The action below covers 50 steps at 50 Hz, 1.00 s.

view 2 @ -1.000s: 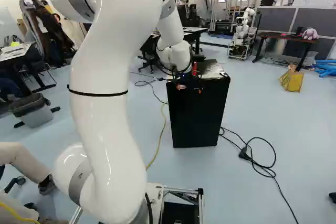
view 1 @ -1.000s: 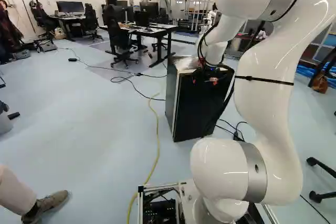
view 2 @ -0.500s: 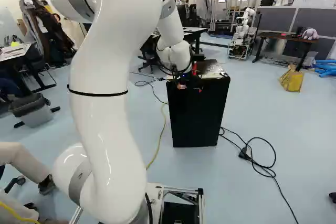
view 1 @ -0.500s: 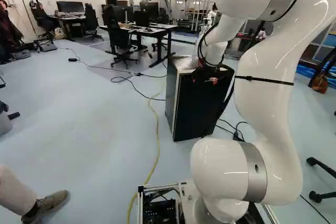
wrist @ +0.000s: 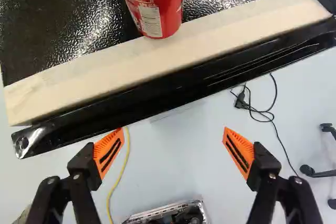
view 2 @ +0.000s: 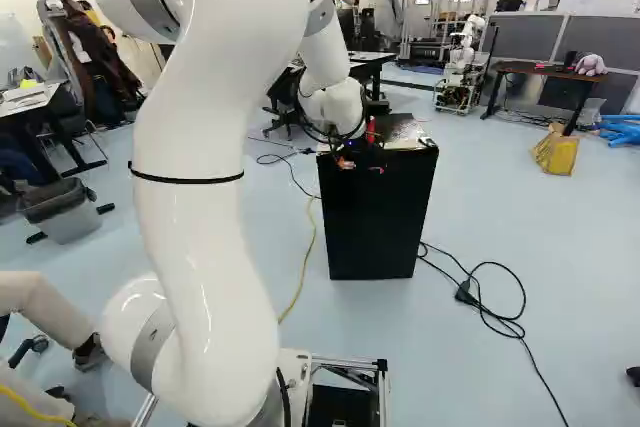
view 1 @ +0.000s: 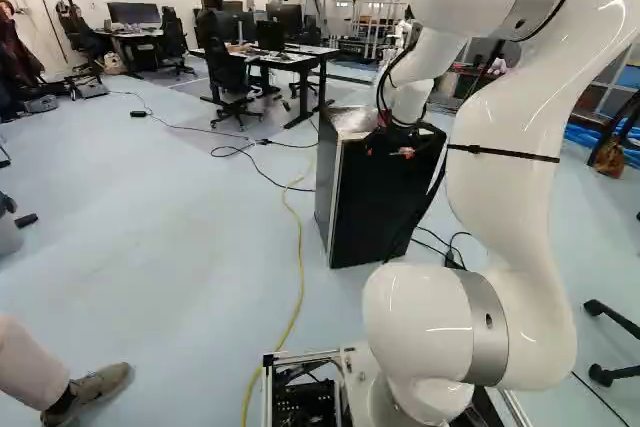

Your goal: Grab a drink from the fridge

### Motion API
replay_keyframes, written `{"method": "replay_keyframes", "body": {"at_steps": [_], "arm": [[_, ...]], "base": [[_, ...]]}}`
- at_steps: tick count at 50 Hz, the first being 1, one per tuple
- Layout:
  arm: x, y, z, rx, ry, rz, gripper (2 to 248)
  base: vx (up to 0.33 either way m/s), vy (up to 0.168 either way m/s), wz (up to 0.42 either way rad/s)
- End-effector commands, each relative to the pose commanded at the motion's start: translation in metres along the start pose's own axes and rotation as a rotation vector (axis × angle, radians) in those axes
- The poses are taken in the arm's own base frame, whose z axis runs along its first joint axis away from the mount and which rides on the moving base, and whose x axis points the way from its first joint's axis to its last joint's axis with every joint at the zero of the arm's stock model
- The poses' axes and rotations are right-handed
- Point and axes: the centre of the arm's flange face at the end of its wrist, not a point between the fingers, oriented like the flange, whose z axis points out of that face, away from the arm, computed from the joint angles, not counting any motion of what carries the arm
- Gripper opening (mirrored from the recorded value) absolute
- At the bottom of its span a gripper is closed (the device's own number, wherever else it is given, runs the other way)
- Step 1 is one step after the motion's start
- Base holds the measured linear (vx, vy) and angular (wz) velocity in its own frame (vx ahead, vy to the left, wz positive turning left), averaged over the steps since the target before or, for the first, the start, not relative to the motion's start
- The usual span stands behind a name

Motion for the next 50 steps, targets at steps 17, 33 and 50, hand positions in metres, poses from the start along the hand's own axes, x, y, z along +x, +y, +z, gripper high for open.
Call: {"method": "replay_keyframes", "body": {"at_steps": [17,33,50], "arm": [[0.0,0.0,0.0,0.0,0.003,0.0,247],[-0.02,0.003,-0.012,-0.003,-0.012,0.006,247],[-0.044,0.007,-0.028,-0.006,0.001,0.014,247]], "base": [[0.0,0.0,0.0],[0.0,0.0,0.0],[0.0,0.0,0.0]]}}
